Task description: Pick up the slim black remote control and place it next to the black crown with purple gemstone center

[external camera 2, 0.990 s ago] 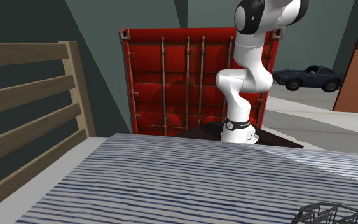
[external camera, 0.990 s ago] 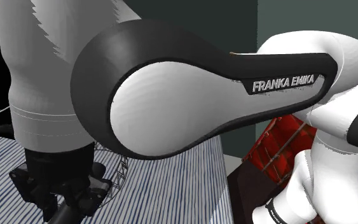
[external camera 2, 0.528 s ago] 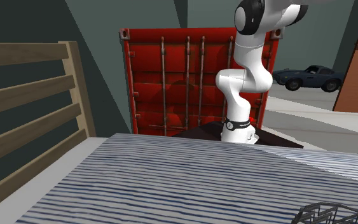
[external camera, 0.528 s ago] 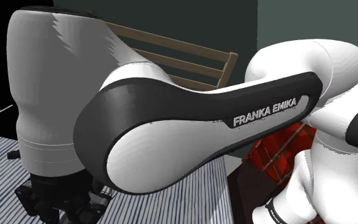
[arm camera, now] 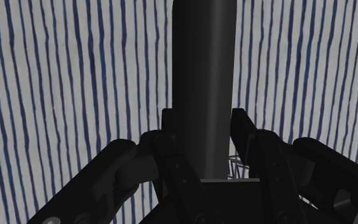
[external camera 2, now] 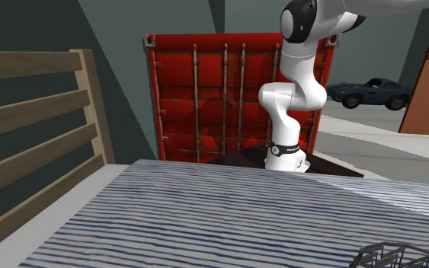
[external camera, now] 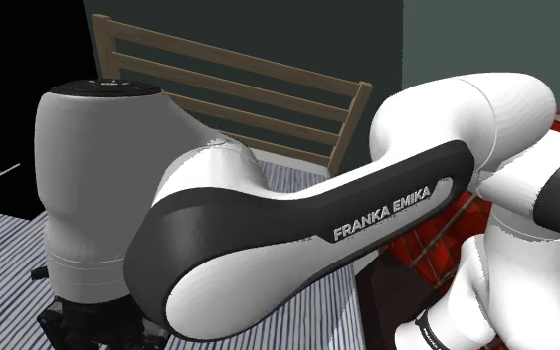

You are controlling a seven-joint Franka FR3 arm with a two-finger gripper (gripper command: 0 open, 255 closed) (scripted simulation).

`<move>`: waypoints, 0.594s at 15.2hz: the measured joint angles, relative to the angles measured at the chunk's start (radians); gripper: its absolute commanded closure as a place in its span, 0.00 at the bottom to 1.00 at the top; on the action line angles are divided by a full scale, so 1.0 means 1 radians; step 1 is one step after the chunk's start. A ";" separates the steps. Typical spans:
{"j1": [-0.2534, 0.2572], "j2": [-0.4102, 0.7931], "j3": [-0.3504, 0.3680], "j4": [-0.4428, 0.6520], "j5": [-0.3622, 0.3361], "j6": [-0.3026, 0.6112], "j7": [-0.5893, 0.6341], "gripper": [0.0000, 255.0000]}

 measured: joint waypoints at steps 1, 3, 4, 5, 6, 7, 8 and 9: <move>0.001 0.004 -0.001 -0.007 -0.002 0.011 0.000 1.00; 0.001 0.008 -0.002 -0.030 -0.003 0.037 -0.001 1.00; -0.001 0.010 -0.003 -0.040 -0.003 0.049 -0.004 1.00; -0.002 0.010 -0.003 -0.053 -0.003 0.062 -0.005 1.00; -0.002 0.012 -0.003 -0.065 -0.004 0.076 -0.006 1.00; -0.001 0.018 -0.005 -0.070 -0.006 0.086 -0.006 1.00; 0.000 0.022 -0.006 -0.076 -0.008 0.097 -0.007 1.00; 0.000 0.025 -0.007 -0.087 -0.009 0.110 -0.006 1.00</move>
